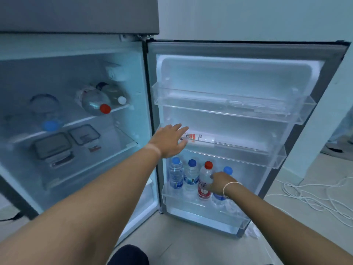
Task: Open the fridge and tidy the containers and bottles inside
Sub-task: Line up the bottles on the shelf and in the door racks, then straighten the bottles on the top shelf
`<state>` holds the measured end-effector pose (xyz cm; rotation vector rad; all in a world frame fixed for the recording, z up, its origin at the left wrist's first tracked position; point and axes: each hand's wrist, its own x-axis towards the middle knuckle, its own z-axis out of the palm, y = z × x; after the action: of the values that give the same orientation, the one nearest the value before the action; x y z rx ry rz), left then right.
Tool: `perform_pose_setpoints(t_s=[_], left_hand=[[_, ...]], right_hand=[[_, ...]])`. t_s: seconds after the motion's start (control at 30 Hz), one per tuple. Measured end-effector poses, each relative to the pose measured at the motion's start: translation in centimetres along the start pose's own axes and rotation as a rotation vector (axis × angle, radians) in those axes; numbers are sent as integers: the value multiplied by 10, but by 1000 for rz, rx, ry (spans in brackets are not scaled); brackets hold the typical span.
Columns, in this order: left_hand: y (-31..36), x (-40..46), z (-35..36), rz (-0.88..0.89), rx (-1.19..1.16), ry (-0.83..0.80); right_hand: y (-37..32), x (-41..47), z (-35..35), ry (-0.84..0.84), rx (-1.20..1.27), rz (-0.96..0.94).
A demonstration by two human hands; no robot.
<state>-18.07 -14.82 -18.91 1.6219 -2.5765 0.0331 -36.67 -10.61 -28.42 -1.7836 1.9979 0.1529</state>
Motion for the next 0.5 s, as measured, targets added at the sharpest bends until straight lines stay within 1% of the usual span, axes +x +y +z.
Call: perform_pose_setpoints(t_s=[0.13,0.27,0.5], left_hand=[[-38,-28,-17,-86,26,-3],[-81,-64,-32,-195,73,31],[-152,-116,-57,-366,131,73]], right_hand=[[-50,-17,-17,60,-5,-141],[-101,-27,-30,95,8,-255],[-192,-34,-47,170,-67,-438]])
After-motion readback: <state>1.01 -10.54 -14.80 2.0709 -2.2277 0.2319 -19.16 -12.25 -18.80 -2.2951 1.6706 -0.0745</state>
